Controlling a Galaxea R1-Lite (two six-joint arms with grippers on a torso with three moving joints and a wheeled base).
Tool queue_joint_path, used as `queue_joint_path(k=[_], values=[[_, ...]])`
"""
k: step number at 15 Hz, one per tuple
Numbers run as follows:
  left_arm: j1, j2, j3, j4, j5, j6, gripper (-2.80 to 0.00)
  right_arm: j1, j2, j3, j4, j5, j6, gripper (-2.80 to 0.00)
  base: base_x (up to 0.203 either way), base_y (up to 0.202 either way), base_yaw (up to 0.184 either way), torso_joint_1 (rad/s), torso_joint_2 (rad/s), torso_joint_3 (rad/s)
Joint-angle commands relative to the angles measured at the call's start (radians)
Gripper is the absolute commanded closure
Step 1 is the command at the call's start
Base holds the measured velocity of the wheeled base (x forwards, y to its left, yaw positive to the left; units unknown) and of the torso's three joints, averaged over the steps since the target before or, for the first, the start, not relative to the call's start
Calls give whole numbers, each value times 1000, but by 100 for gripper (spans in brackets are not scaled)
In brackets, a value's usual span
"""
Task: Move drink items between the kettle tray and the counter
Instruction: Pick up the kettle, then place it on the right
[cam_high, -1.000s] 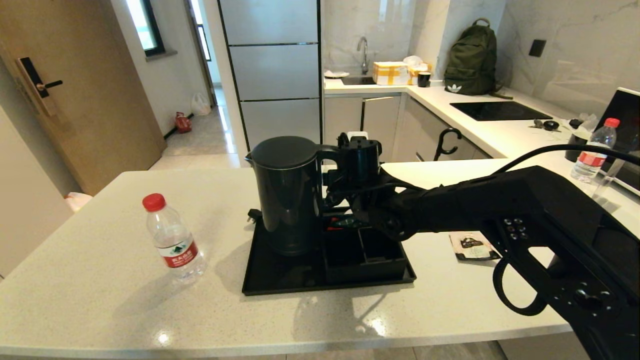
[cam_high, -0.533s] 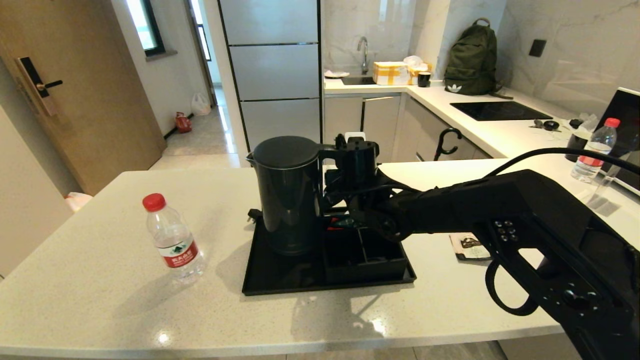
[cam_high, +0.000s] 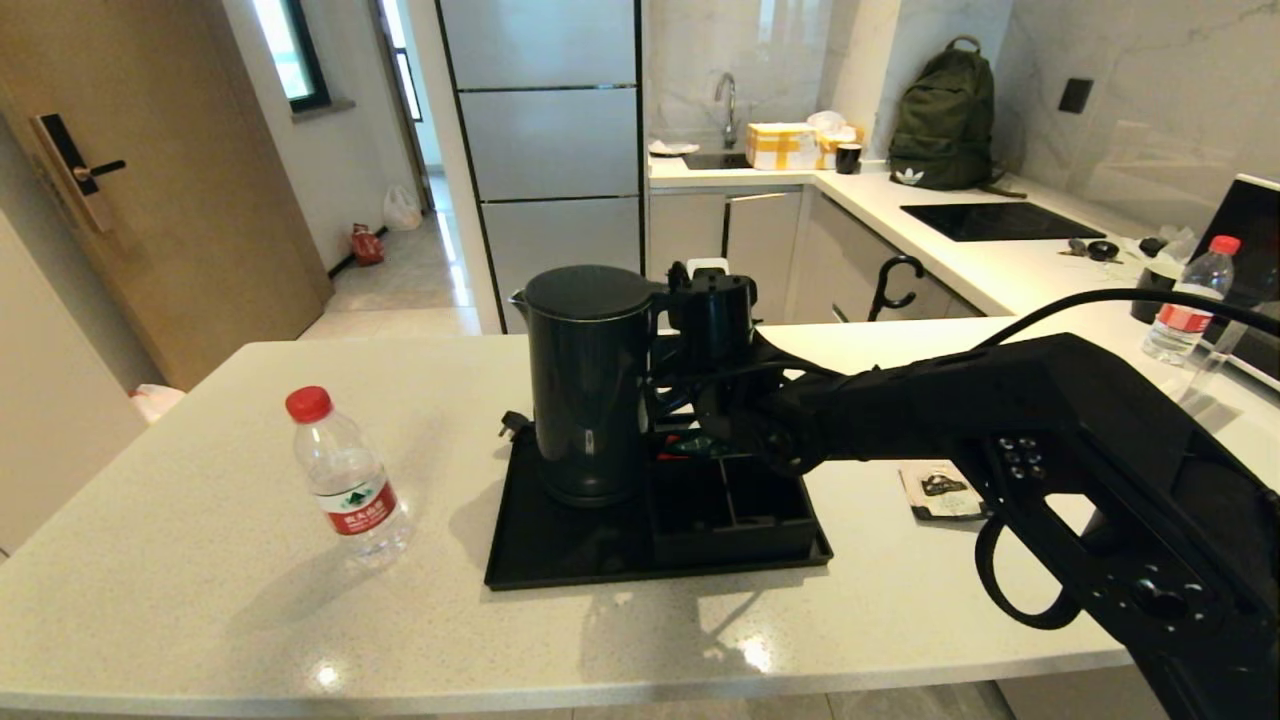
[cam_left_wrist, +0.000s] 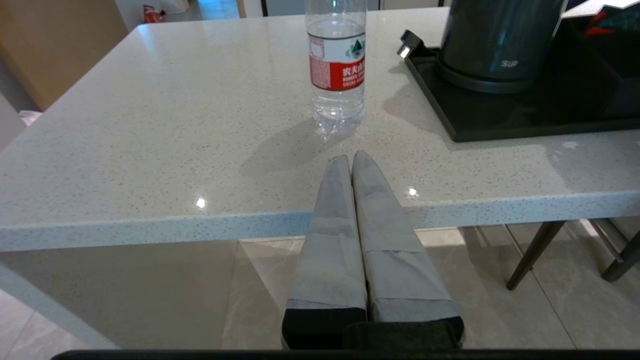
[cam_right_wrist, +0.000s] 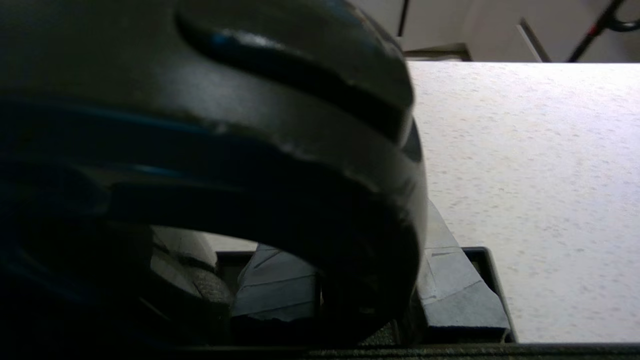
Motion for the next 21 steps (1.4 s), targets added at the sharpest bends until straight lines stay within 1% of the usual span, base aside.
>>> queue_joint_path(k=[1, 4, 10, 13, 19, 21], values=[[0, 2, 0, 0, 0, 0, 0, 2, -13, -25, 5, -22, 1, 0, 0, 0, 0, 0, 0, 0], [1, 0, 0, 0, 0, 0, 0, 4, -27, -49, 38, -31, 3, 0, 0, 0, 0, 0, 0, 0], [0, 0, 0, 0, 0, 0, 0, 21, -16, -66, 44, -33, 5, 0, 0, 0, 0, 0, 0, 0], [0, 2, 0, 0, 0, 0, 0, 30, -14, -83, 45, -54, 6, 0, 0, 0, 0, 0, 0, 0], [0, 0, 0, 0, 0, 0, 0, 28, -115, -85, 88, -63, 8, 0, 0, 0, 0, 0, 0, 0], [0, 1, 0, 0, 0, 0, 0, 21, -192, -81, 124, -70, 11, 0, 0, 0, 0, 0, 0, 0]])
